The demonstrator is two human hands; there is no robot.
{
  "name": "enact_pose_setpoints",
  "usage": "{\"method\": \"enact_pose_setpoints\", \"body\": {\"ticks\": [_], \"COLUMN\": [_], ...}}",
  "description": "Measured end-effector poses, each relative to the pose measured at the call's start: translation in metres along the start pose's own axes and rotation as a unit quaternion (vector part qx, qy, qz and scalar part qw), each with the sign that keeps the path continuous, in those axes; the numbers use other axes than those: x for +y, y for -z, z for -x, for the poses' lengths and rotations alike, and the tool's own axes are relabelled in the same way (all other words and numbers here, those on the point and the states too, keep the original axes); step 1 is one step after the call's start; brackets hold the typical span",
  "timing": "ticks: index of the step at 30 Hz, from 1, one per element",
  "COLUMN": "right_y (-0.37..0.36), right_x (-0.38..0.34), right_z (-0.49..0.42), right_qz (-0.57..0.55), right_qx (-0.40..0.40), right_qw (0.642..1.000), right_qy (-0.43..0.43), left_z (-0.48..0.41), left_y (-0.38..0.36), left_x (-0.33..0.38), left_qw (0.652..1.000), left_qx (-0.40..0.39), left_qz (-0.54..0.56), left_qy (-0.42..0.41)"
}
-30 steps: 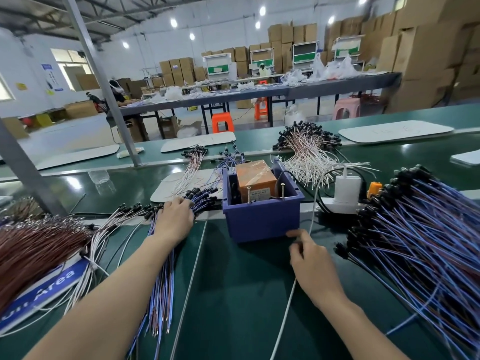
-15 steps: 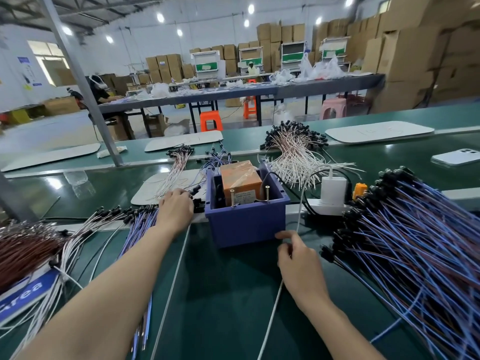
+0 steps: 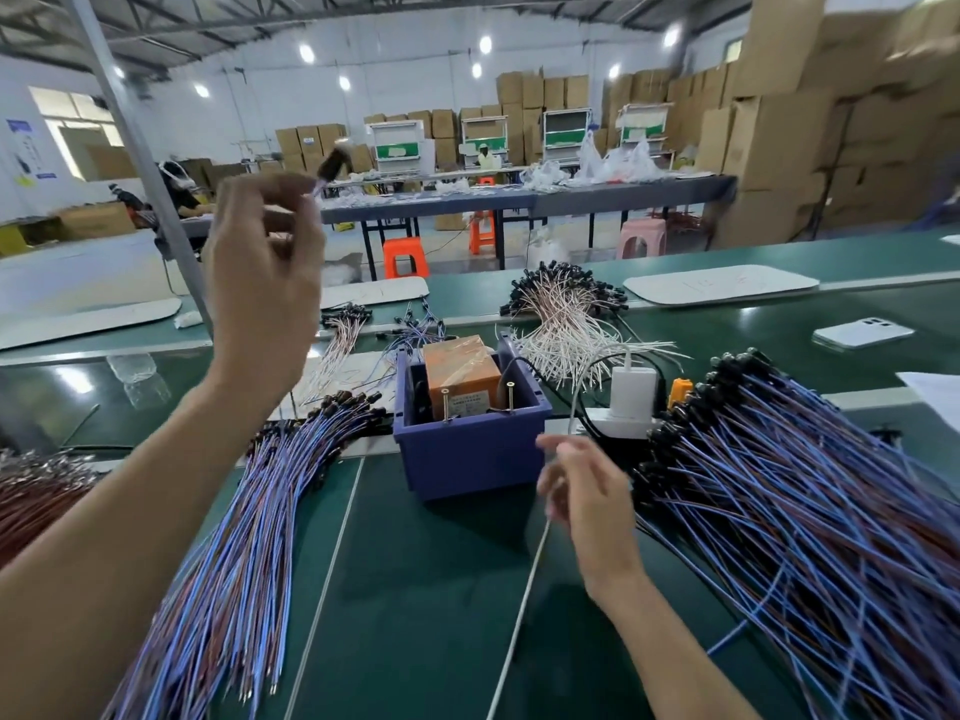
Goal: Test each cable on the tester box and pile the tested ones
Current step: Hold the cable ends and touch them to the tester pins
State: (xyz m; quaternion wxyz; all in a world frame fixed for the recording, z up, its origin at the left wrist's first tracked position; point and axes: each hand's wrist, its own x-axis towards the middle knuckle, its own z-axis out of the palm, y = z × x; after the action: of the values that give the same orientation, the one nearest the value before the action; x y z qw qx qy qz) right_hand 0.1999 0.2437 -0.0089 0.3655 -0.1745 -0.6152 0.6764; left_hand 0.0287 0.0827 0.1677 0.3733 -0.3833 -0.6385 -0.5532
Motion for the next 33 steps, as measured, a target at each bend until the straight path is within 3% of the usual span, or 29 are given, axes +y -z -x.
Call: {"method": "enact_pose_setpoints", "body": {"ticks": [3,6,10,15,18,23,28,33], "right_y": [-0.016,-0.023,-0.011,0.05,0.091,0.087,0.029,0.013], "right_x": [-0.066,-0.117,-0.128,-0.114,-0.107,-0.071,-0.044,-0.026], "right_z": [0.003,0.011,0.025,0.024,0.018,0.02,0.032,0.04], "right_qz": [-0.185,-0.313,-0.315,-0.313,-0.249,-0.067,-0.051,-0.007], "right_qx": [-0.058,-0.132,-0.045,0.049,0.07,-0.02,-0.171,-0.186], "right_qw": [0.979,0.937,0.948,0.948,0.965,0.99,0.979,0.981], "right_qy": [0.067,0.077,0.005,-0.012,-0.044,-0.119,-0.098,-0.057], "left_z": [0.035,0.095,0.148,0.159,0.144,0.129,0.172,0.214], "left_y": [-0.006,-0.026,-0.04,-0.016,0.014,0.04,0.009,-0.011], "left_x": [0.057,0.089,0.095,0.062,0.027,0.013,0.058,0.05], "left_qw": [0.995,0.974,0.957,0.89,0.858,0.904,0.901,0.887], "left_qx": [-0.077,-0.201,-0.277,-0.384,-0.348,-0.185,-0.222,-0.269], "left_qz": [0.019,0.012,0.046,-0.117,-0.244,-0.306,-0.147,-0.111], "left_qy": [-0.06,-0.099,-0.072,-0.215,-0.289,-0.236,-0.343,-0.359]}}
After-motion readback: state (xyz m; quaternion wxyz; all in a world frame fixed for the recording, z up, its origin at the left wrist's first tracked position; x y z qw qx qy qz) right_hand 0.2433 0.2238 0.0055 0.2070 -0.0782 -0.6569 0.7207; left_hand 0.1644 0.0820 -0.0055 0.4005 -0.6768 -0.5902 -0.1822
